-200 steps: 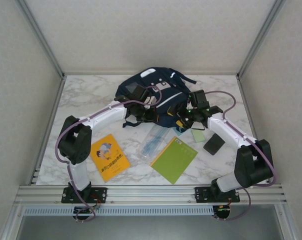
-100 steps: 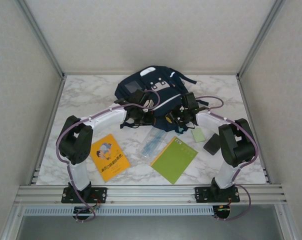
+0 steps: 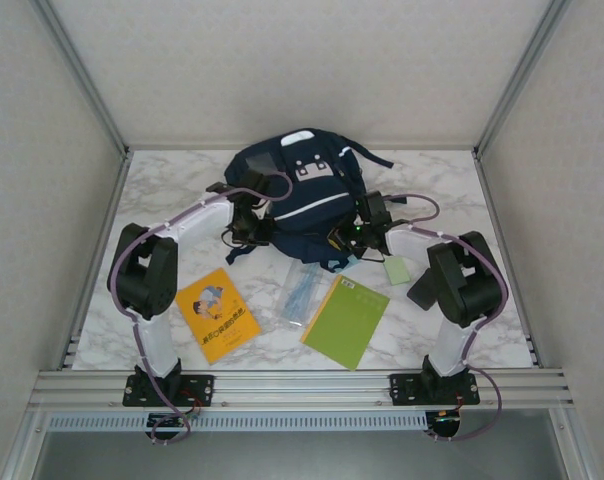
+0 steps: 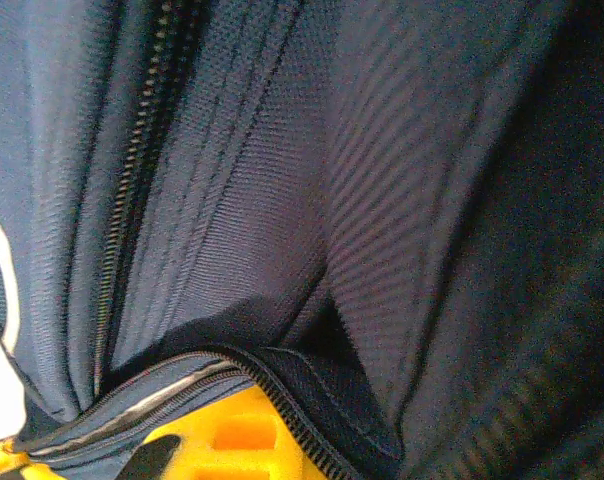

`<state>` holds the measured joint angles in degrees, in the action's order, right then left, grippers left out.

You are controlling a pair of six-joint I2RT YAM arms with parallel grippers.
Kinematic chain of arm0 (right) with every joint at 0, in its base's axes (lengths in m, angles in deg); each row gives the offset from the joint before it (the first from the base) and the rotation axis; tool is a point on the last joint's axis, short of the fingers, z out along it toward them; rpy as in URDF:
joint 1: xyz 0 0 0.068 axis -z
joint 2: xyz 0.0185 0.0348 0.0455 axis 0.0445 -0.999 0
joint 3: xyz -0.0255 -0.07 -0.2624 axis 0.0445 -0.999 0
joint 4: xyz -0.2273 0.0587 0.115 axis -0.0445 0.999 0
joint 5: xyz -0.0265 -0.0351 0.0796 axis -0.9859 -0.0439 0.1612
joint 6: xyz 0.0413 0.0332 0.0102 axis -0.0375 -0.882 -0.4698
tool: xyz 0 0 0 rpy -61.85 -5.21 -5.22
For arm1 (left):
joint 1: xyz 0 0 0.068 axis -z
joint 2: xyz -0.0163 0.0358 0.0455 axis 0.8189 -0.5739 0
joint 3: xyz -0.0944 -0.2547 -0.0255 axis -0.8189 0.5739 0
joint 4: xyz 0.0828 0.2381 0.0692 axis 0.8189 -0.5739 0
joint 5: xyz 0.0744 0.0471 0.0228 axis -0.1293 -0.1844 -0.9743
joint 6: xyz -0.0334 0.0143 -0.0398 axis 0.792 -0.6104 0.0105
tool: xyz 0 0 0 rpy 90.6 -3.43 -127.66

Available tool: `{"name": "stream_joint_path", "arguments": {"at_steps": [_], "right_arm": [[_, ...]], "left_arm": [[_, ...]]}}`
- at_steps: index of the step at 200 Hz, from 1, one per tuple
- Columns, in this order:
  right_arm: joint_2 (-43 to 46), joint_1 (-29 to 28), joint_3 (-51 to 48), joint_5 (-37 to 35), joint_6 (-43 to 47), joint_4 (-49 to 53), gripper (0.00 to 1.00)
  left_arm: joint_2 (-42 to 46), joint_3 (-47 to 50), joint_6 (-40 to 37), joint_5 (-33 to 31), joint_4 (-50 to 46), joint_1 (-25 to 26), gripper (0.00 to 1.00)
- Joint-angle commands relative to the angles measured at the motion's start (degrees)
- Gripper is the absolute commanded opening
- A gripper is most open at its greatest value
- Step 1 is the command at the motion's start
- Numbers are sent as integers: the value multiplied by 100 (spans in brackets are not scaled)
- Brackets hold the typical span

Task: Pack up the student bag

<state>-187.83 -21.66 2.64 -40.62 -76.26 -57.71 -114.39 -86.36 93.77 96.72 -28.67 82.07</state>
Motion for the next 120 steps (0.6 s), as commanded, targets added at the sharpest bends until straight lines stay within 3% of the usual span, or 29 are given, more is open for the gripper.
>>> {"name": "stream_joint_path", "arguments": {"at_steps": [1,28,63,89,120], "right_arm": [[-326,79,-124,-639,378,535,7],[12,45,173,-1067,828,1184,29],[-386,62,501,-1754,1477,2044,51],[-307,82,560,-1591,1677,2150,59],[268,91,1059,-1549,2100,2969,62]], "left_arm": [[38,-312,-42,-186,-489,-108,0],[62,-366,113,56,-400,32,0],[46,-438,-215,-621,-744,-28,0],[97,-347,-126,-350,-680,-19,0],[213,-245,263,-16,-320,39,0]]}}
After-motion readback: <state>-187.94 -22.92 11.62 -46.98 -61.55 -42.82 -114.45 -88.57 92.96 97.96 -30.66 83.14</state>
